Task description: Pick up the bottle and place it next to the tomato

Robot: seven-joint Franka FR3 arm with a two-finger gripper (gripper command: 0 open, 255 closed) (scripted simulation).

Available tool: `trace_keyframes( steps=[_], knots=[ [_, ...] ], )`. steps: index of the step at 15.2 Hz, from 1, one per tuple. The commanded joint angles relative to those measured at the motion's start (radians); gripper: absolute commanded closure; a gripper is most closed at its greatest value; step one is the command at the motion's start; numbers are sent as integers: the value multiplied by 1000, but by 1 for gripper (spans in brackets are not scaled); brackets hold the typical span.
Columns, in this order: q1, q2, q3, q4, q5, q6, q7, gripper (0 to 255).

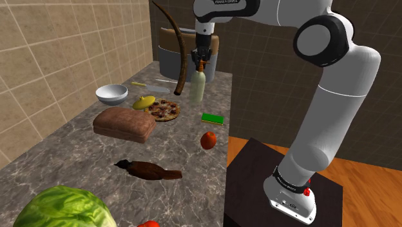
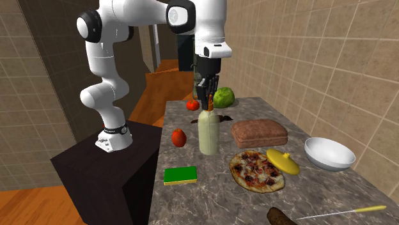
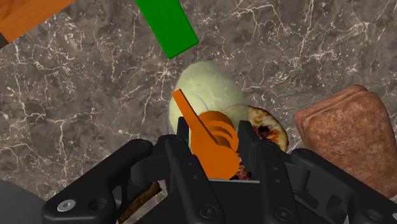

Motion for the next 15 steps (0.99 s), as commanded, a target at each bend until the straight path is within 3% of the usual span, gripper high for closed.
trace_keyframes(
  steps=[1,8,15],
  knots=[
    [-1,5,-1,25,1,-19,-2,255],
    [57,-219,49,-189,-18,-27,108,255],
    [107,-407,119,-327,-8,-75,227,255]
  ],
)
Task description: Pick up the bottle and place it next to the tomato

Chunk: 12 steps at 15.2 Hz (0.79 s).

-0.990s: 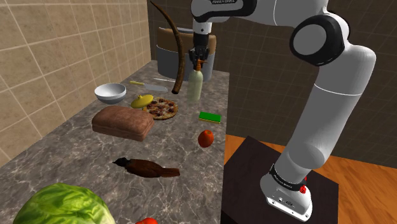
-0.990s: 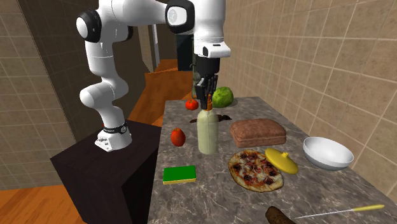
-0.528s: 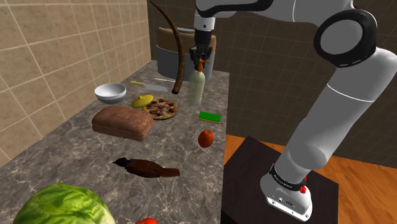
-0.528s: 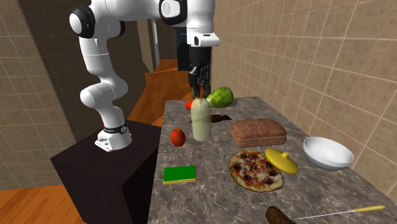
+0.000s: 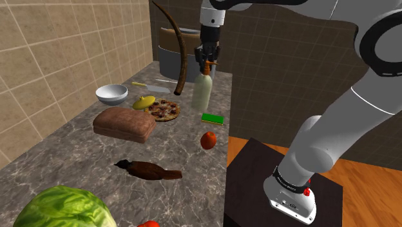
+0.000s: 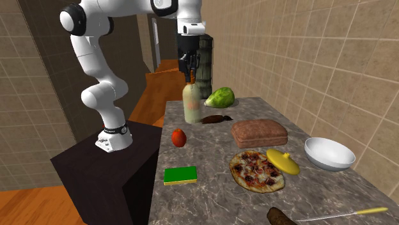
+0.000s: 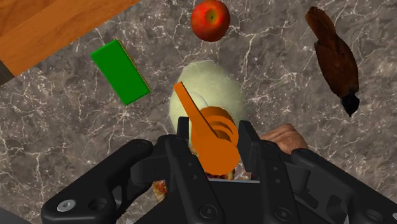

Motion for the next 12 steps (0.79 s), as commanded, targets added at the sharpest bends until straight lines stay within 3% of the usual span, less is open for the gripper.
trace_keyframes(
  steps=[1,12],
  knots=[
    [14,-56,21,-44,6,-12,35,255],
    [90,-270,159,-123,80,-136,239,255]
  ],
)
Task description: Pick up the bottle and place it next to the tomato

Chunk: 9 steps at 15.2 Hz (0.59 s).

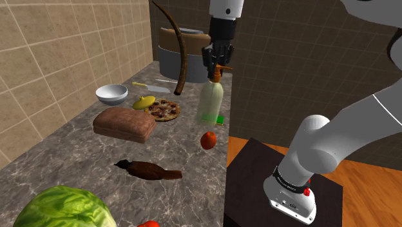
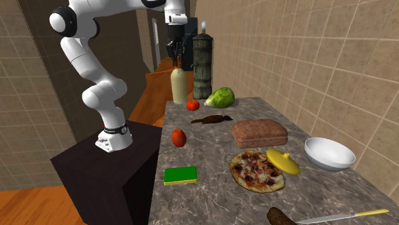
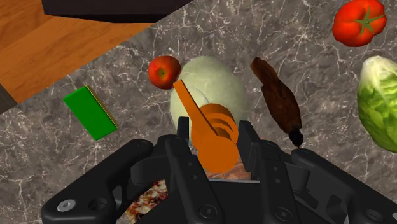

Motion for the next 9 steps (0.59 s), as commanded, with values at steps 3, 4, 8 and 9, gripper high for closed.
trace_keyframes(
  steps=[3,4,8,9],
  knots=[
    [29,-49,59,7,38,-50,86,255],
    [35,-61,74,10,48,-62,107,255],
    [60,-96,134,34,89,-111,193,255],
    [66,-102,149,43,100,-123,215,255]
  ],
)
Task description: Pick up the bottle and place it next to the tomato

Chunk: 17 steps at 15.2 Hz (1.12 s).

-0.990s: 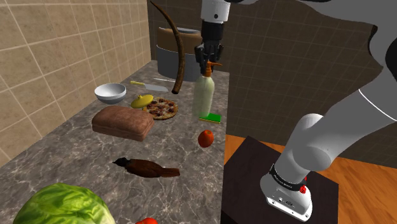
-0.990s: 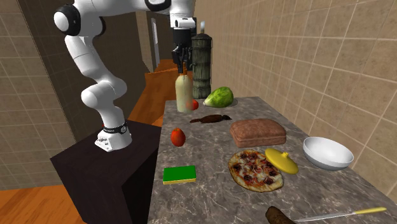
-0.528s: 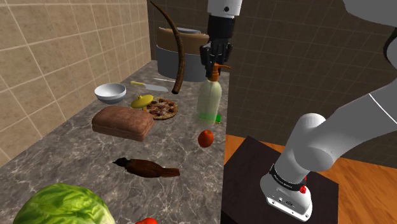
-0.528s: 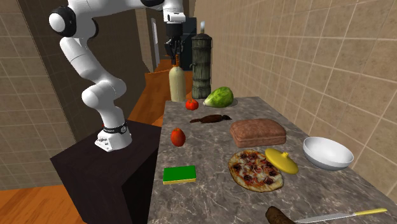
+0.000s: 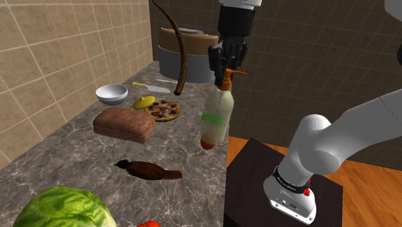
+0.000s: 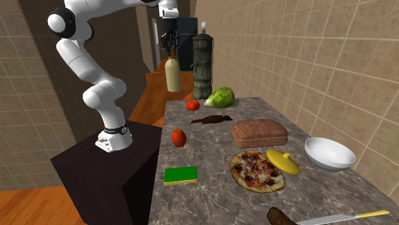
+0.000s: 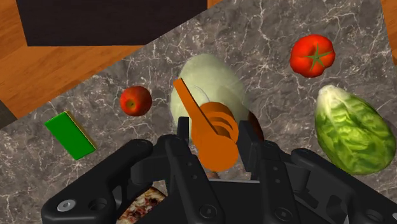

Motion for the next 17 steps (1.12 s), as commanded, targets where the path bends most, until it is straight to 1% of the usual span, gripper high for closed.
trace_keyframes(
  steps=[1,7,12,17],
  knots=[
    [12,-14,32,20,22,-27,48,255],
    [40,-23,133,102,86,-93,191,255],
    [53,2,234,207,137,-144,330,255],
    [63,-39,234,106,149,-83,314,255]
  ],
)
